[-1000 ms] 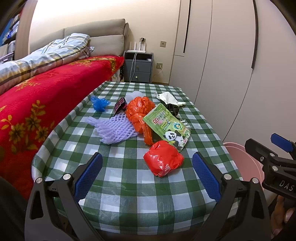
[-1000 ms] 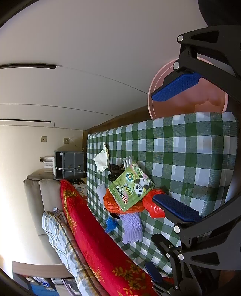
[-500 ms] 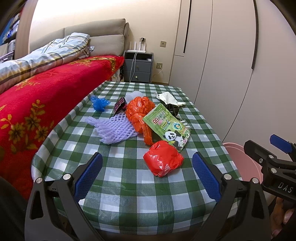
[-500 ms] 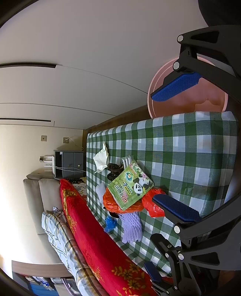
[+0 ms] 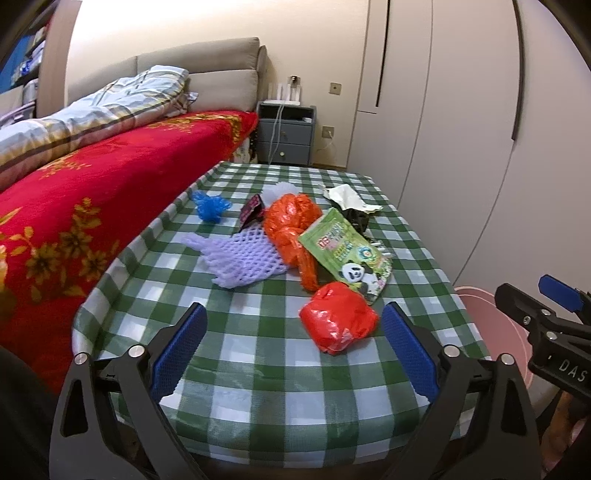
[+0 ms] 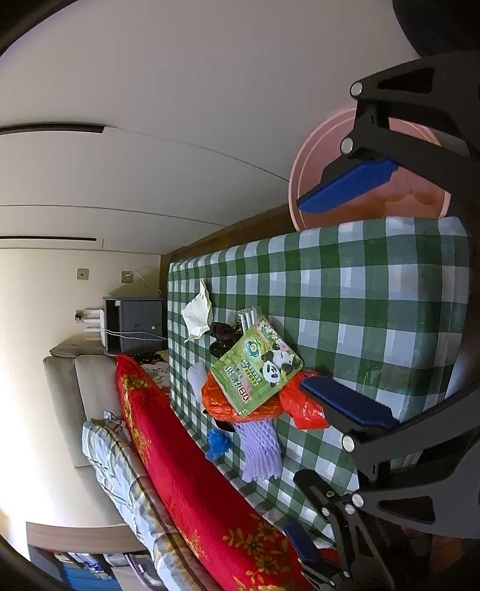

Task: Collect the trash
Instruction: 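Close the right gripper on the red plastic bag while the left gripper grasps the lilac foam net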

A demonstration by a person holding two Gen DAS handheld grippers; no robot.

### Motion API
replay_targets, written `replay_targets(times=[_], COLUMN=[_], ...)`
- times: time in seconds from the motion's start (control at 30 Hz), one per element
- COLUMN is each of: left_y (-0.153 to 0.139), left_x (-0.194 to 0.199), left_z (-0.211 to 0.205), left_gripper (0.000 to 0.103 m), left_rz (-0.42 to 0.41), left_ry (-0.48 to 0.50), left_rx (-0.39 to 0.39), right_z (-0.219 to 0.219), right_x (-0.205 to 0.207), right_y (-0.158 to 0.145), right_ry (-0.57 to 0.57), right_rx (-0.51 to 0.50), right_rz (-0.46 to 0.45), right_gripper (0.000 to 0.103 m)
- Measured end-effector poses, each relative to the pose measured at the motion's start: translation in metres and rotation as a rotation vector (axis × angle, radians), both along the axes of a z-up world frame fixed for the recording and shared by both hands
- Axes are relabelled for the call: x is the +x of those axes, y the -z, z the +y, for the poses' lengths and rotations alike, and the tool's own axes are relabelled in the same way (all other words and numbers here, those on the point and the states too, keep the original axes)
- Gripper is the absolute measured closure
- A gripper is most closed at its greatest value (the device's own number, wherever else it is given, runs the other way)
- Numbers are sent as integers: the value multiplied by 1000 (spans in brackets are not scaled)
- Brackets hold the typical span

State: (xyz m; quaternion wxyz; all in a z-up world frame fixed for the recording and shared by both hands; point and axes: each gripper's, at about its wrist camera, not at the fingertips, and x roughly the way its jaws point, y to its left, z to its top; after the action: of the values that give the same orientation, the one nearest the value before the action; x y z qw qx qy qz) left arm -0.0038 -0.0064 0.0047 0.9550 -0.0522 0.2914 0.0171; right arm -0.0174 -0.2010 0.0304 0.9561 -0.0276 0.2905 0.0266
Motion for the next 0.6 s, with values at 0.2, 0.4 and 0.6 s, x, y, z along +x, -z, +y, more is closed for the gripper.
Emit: replay_targets(times=[0.2, 0.4, 0.6], left_y=[1, -3, -8], left_x=[3, 1, 3], left_z=[9, 24, 41], left_gripper=[25, 42, 70], left_rz=[14, -3, -21], left_ry=[-37, -80, -157], left_rx=[-10, -43, -64], right_z=[3, 16, 43], right_x=[6, 19, 37], right_y=[4, 10, 28], right_ry=[-35, -87, -151], right_rx=[39, 103, 117], right_rz=[20, 22, 53], right_gripper=[26, 26, 26])
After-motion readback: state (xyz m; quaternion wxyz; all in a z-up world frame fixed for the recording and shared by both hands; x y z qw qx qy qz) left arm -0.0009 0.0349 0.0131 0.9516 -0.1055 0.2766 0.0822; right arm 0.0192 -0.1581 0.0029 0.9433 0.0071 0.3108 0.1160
